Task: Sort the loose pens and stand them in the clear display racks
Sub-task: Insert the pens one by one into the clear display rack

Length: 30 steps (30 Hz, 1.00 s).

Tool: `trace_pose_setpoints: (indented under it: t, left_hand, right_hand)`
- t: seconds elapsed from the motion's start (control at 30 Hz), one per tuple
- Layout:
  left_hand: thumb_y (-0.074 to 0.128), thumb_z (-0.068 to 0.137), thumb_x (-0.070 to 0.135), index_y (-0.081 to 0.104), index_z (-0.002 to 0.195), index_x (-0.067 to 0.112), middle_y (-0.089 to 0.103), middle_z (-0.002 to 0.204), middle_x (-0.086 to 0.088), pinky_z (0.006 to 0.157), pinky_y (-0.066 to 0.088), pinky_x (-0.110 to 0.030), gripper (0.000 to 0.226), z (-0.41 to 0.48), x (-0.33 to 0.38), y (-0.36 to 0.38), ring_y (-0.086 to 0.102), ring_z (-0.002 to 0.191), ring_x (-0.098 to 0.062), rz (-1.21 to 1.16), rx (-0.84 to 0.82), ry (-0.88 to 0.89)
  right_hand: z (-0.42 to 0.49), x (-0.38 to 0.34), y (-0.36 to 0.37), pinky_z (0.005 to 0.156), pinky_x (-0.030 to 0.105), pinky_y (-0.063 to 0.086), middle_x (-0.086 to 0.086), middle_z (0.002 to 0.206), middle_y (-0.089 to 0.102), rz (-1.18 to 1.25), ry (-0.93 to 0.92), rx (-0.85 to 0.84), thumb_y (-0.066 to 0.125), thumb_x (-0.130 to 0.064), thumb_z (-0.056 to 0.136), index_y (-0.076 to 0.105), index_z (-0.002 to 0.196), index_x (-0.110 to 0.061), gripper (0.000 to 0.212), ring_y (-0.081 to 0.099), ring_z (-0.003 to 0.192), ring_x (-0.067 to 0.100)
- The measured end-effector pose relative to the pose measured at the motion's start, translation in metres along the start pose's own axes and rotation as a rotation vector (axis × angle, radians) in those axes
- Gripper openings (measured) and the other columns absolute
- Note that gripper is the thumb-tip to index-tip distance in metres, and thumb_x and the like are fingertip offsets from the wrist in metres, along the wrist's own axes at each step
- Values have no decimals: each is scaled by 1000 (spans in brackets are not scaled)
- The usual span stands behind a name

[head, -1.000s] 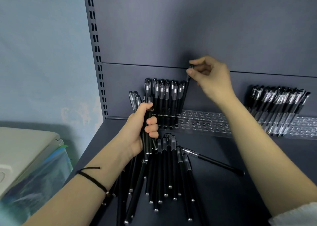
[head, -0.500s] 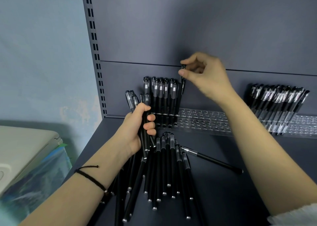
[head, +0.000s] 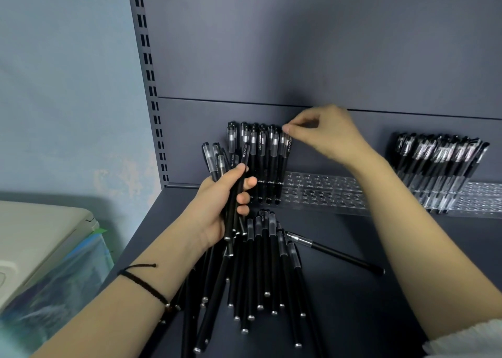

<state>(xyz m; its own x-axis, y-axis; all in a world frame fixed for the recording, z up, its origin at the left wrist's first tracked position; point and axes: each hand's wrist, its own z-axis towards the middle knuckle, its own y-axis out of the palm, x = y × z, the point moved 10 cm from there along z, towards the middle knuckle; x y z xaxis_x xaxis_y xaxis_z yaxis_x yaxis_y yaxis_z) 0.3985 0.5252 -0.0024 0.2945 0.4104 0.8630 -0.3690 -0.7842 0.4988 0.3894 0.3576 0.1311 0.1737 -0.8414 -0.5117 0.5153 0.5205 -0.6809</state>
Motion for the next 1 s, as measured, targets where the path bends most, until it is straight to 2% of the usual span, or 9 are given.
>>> trace_pose_setpoints:
  t: [0.07,0.13,0.3,0.43,0.5,0.6,0.73,0.87,1.0]
  left_hand:
    - [57,97,26,55,109,12,64,66,3,36,33,-16,19,-1,2,3,40,41,-4,18,-14,27]
    - [58,96,27,57,114,9,68,70,3,37,35,-16,26,-3,4,5,43,43,-4,33,-14,52]
    - [61,93,31,61,120,9,76,86,1,43,44,-17,34,-7,9,9,57,52,-6,64,-9,97]
    - [59,93,31,62,118,9,76,93,1,47,48,-19,33,-7,9,13,64,58,-6,100,-30,110]
    - [58,94,32,63,114,13,76,99,3,49,49,-18,28,-7,11,13,66,62,-6,116,-41,125]
    - [56,95,34,65,107,13,76,98,-2,49,51,-18,26,-9,11,13,66,59,-7,102,-38,104]
    - [55,94,41,59,104,14,68,65,1,38,40,-19,30,-7,4,6,44,39,-5,96,19,60]
    - [55,94,43,53,101,15,43,54,5,35,31,-18,29,-3,0,2,29,38,-5,79,30,47]
    - [56,97,36,44,89,20,37,56,6,37,29,-17,21,0,-4,1,27,40,-5,52,33,23]
  right_hand:
    - [-1,-7,-8,76,27,48,-6,83,71,17,-37,87,67,-35,87,72,85,-29,8,61,81,9]
    - [-2,-16,-10,73,26,47,-2,82,71,65,-62,123,67,-36,87,72,85,-26,12,60,75,8]
    - [-13,-43,29,55,11,40,-8,64,65,198,-78,-199,68,-37,87,71,76,-15,25,48,48,-5]
    - [-17,-44,44,46,12,35,-15,48,57,307,-23,-259,69,-28,89,70,77,-13,19,43,42,-1]
    - [-17,-40,45,40,14,31,-12,57,62,426,42,-255,67,-24,90,70,83,-10,16,46,45,1]
    - [-12,-30,37,38,18,33,4,84,70,698,137,-174,63,-19,93,66,91,-8,11,53,51,8]
    - [-5,-14,-4,37,18,33,7,81,69,833,137,122,56,-11,97,58,97,-13,2,52,45,8]
    - [-6,9,-48,48,19,41,-1,73,67,511,31,431,57,-14,96,53,105,-24,14,54,46,5]
    - [-6,18,-51,59,15,44,-10,66,62,260,-24,472,59,-17,94,56,102,-25,12,58,49,2]
